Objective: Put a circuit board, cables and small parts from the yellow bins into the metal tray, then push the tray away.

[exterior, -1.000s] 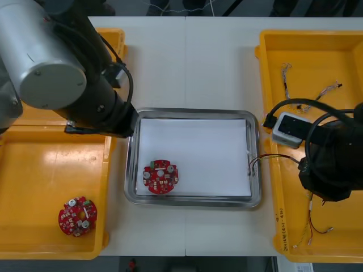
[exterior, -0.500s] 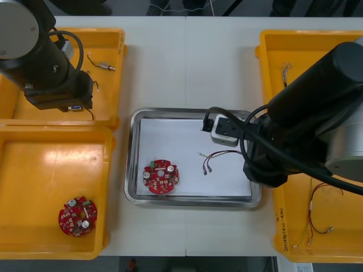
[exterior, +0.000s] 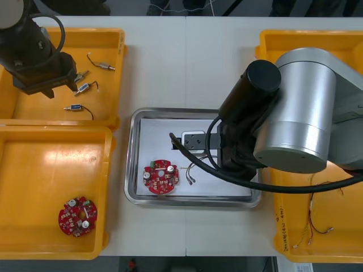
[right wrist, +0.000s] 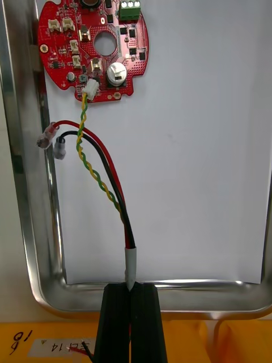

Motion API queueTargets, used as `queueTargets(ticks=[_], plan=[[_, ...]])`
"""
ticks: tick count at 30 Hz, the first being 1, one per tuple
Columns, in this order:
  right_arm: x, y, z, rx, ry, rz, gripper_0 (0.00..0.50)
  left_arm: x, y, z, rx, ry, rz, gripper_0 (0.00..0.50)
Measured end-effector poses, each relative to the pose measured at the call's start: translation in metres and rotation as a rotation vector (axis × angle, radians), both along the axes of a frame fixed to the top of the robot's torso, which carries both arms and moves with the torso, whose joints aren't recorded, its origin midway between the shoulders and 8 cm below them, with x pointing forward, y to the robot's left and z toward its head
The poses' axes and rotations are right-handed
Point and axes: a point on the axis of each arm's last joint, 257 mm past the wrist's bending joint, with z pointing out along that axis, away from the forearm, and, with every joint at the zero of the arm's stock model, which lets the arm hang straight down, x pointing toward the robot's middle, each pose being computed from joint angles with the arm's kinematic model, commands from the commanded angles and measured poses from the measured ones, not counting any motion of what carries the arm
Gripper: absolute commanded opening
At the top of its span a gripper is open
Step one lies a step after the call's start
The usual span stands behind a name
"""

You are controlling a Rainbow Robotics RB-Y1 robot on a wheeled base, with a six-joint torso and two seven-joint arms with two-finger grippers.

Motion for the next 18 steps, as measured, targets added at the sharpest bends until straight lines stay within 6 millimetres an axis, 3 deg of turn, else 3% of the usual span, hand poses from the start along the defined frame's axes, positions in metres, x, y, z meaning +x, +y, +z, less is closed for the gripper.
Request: queueTargets(ticks=[6, 18], plan=[[0.015, 0.001, -0.015, -0.048, -0.024, 0.079, 0.0, 0.015, 0.007, 0.004, -0.033, -0.014, 0.045, 0.5], [0.021, -0.003, -0.062, -0.09, 0.026, 0.071, 0.0, 0.034, 0.027, -0.005, -0.076, -0.022, 0.132, 0.5]])
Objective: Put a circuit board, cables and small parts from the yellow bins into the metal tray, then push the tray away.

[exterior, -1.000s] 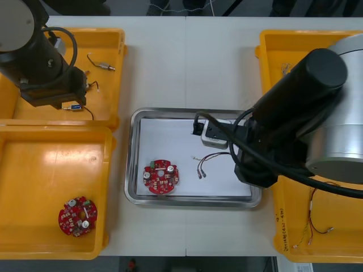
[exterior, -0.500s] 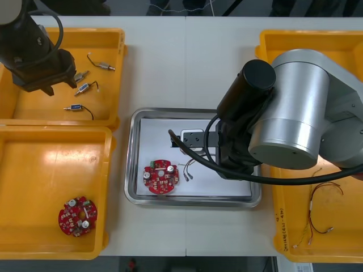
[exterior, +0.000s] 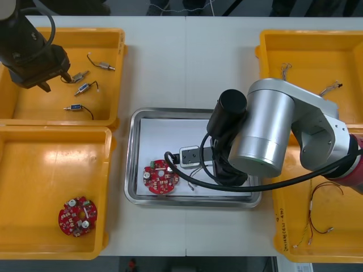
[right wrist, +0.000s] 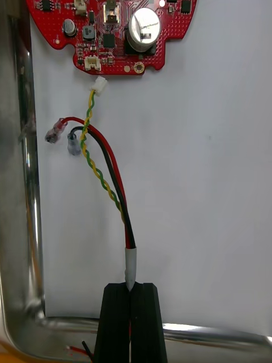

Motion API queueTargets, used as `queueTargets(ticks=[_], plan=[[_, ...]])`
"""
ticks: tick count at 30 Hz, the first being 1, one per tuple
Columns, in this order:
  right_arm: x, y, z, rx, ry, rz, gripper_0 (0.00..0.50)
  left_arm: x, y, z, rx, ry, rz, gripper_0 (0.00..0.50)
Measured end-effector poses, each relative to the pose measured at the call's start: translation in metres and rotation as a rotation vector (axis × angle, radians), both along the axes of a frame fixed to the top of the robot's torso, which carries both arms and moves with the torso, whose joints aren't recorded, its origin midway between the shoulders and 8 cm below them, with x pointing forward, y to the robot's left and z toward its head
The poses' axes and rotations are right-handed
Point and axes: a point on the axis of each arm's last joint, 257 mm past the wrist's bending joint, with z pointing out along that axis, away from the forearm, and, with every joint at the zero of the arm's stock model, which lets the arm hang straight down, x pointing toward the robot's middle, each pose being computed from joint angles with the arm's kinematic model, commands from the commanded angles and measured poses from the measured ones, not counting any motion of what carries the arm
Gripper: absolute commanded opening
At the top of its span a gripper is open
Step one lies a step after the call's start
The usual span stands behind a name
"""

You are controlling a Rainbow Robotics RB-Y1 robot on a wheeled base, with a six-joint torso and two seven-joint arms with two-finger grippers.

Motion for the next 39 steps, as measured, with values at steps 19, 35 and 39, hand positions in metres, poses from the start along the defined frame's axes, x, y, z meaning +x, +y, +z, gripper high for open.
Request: queueTargets(ticks=[19, 35, 39], plan=[[0.014, -0.002, -0.019, -0.01, -0.052, -0.003, 0.091, 0.02, 0.004, -0.043, -0.003, 0.004, 0.049, 0.5], [0.015, -0.006, -0.022, -0.017, -0.055, -0.013, 0.5, 0.03, -0.002, -0.08, -0.006, 0.014, 0.069, 0.5], [0.015, -0.005, -0.021, -0.015, -0.057, -0.013, 0.5, 0.031, -0.001, -0.087, -0.002, 0.018, 0.077, 0.5]])
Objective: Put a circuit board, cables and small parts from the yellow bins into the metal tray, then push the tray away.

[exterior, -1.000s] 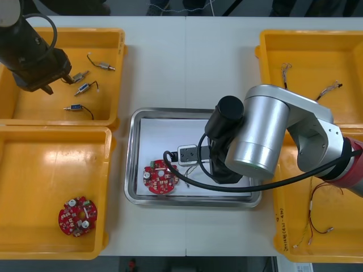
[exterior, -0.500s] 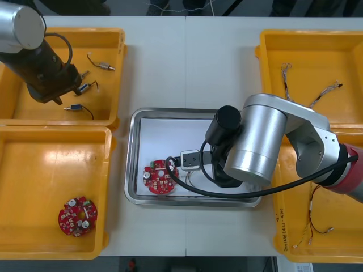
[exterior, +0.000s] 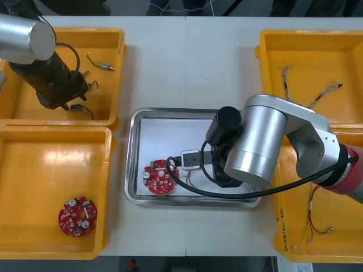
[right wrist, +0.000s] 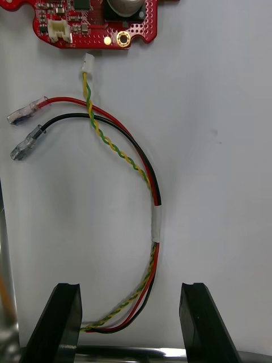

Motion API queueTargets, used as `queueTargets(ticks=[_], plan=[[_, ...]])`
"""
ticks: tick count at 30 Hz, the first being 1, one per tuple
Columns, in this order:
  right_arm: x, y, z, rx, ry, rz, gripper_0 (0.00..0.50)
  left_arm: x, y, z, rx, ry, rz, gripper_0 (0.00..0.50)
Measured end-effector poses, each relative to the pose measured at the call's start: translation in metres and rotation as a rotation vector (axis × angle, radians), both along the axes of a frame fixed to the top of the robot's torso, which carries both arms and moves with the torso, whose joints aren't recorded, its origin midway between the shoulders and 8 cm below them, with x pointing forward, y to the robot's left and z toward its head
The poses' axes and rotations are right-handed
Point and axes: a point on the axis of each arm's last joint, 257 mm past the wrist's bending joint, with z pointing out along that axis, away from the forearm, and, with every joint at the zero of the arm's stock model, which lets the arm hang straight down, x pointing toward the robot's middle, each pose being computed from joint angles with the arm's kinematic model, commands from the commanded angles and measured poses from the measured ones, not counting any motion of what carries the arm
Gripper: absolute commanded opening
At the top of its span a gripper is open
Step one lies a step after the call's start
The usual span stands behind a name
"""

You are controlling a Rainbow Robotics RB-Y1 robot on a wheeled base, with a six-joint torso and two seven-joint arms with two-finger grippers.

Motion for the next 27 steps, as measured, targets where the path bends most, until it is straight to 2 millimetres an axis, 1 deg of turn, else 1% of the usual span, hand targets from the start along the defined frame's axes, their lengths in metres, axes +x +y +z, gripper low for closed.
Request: queueTargets(ticks=[3, 6, 11, 13, 14, 15, 16, 17, 21, 27], plan=[[0.002, 0.0, 0.005, 0.007, -0.007, -0.006, 0.5, 0.002, 0.002, -0.006, 0.006, -0.001, 0.004, 0.5], [0.004, -0.004, 0.016, 0.005, -0.016, -0.021, 0.5, 0.002, 0.003, -0.013, 0.02, 0.0, 0.001, 0.5], [0.003, -0.018, 0.041, -0.018, -0.029, -0.063, 0.5, 0.0, 0.005, -0.02, 0.045, 0.013, -0.007, 0.5], [0.0, -0.03, 0.054, -0.043, -0.032, -0.091, 0.5, 0.001, 0.005, -0.022, 0.05, 0.012, -0.01, 0.5], [-0.002, -0.036, 0.061, -0.052, -0.035, -0.105, 0.5, 0.001, 0.005, -0.022, 0.05, 0.011, -0.01, 0.463], [-0.003, -0.04, 0.067, -0.055, -0.038, -0.117, 0.5, 0.001, 0.005, -0.021, 0.05, 0.01, -0.01, 0.383], [-0.003, -0.043, 0.074, -0.049, -0.047, -0.126, 0.5, 0.002, 0.004, -0.021, 0.049, 0.006, -0.011, 0.189], [-0.002, -0.043, 0.081, -0.034, -0.058, -0.132, 0.5, 0.003, 0.004, -0.021, 0.048, 0.001, -0.011, 0.005], [0.006, -0.043, 0.107, 0.039, -0.108, -0.157, 0.5, 0.004, 0.004, -0.02, 0.047, -0.004, -0.012, 0.0], [0.021, -0.051, 0.141, 0.127, -0.161, -0.212, 0.5, 0.005, 0.004, -0.02, 0.047, -0.004, -0.012, 0.0]])
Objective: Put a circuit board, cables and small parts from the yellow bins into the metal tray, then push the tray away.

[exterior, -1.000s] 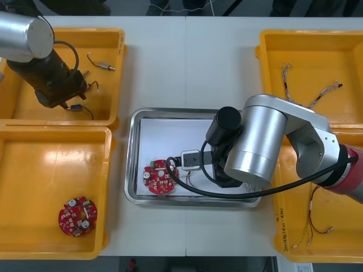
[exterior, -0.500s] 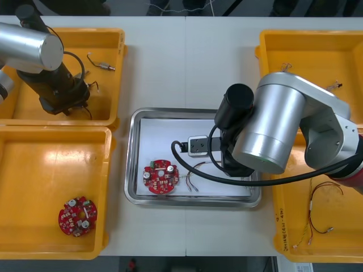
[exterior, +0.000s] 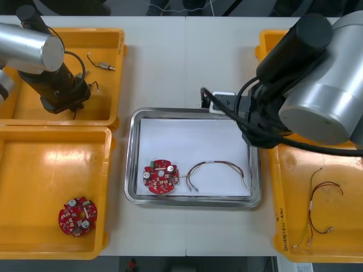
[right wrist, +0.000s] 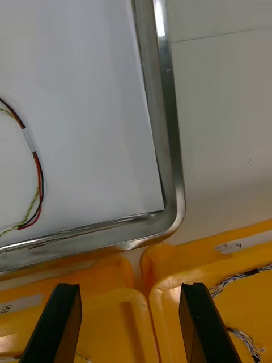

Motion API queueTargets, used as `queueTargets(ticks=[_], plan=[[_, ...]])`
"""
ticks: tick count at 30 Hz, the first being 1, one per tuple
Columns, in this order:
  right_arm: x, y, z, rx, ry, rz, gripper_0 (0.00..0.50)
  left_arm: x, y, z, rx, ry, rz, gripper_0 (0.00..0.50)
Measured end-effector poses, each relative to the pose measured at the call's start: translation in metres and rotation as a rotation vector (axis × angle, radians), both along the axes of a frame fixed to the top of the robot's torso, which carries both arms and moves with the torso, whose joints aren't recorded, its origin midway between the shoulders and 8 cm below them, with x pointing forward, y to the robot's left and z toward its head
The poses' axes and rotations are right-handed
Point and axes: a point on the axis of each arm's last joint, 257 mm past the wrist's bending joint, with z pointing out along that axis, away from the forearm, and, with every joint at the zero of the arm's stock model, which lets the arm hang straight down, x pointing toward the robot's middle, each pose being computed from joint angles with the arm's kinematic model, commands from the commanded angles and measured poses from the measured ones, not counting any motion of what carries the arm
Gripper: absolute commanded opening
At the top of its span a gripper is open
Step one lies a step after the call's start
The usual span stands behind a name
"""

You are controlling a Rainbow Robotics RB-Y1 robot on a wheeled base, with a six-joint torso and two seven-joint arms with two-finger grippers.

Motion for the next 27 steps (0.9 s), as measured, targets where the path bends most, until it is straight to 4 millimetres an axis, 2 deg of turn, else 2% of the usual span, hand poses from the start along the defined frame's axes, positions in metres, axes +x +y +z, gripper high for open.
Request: queueTargets(ticks=[9, 13, 16, 20, 24, 27], plan=[[0.018, -0.021, 0.034, 0.076, -0.064, -0.082, 0.5, -0.002, 0.001, 0.001, -0.001, 0.008, 0.004, 0.0], [0.028, -0.037, 0.054, 0.122, -0.104, -0.14, 0.5, -0.009, 0.003, 0.012, 0.006, 0.031, 0.011, 0.0], [0.039, -0.055, 0.067, 0.157, -0.132, -0.21, 0.5, -0.01, 0.002, 0.026, 0.005, 0.023, 0.01, 0.0], [0.055, -0.09, 0.079, 0.191, -0.164, -0.34, 0.5, -0.011, 0.0, 0.044, 0.023, 0.007, -0.001, 0.0], [0.067, -0.123, 0.083, 0.211, -0.174, -0.449, 0.5, -0.015, -0.003, 0.059, 0.074, -0.001, -0.027, 0.0], [0.072, -0.142, 0.078, 0.222, -0.153, -0.515, 0.5, -0.021, -0.01, 0.069, 0.094, 0.001, -0.053, 0.0]])
